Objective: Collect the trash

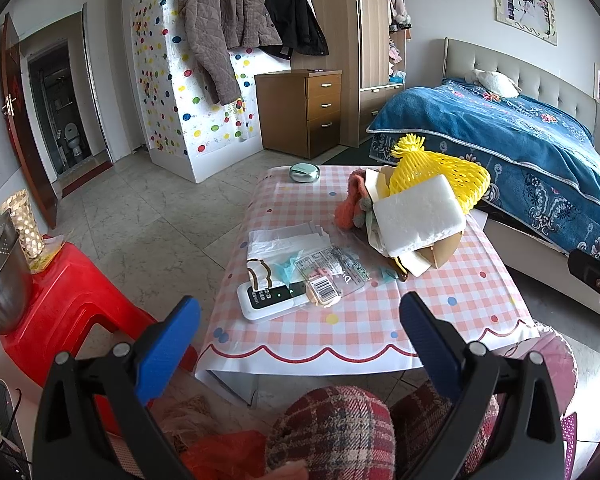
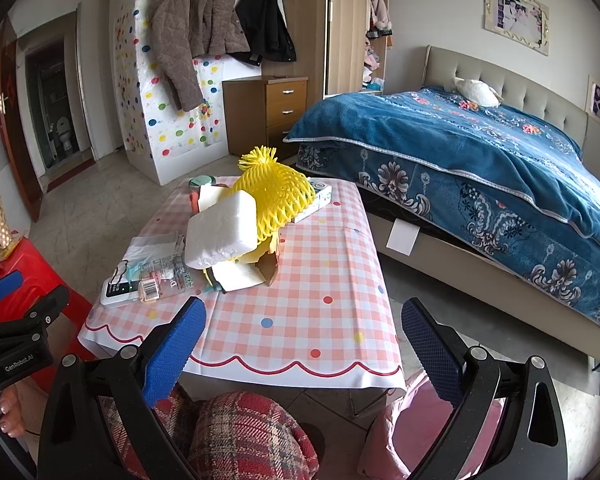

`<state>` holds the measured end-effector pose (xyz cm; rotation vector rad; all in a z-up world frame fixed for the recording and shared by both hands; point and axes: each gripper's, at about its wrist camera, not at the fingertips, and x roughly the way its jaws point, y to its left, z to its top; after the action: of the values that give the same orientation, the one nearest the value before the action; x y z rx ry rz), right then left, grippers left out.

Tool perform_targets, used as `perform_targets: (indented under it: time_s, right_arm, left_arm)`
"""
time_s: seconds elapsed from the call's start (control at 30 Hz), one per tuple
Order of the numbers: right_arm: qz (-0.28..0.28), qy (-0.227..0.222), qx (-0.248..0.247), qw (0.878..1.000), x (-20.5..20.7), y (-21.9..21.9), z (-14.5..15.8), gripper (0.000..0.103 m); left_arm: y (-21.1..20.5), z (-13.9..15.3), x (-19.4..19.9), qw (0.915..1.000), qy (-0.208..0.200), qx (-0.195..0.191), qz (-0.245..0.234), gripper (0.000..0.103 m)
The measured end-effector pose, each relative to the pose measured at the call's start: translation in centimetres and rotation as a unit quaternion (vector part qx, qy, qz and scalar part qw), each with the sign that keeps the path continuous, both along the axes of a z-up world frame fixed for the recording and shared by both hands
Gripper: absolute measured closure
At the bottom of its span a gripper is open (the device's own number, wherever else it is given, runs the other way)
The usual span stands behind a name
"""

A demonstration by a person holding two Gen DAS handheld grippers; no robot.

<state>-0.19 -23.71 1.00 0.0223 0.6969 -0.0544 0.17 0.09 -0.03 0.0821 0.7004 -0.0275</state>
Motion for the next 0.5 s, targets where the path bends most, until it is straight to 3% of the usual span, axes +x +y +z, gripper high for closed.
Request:
perform_targets:
  time_s: [0.5]
  right_arm:
    - [0.000,0.000,0.000,1.000,0.05,-0.05,-0.17,0.006]
  left_arm:
    - [-0.07,0.04,-0.11,1.0000,-0.001,0.001,-0.001,0.006]
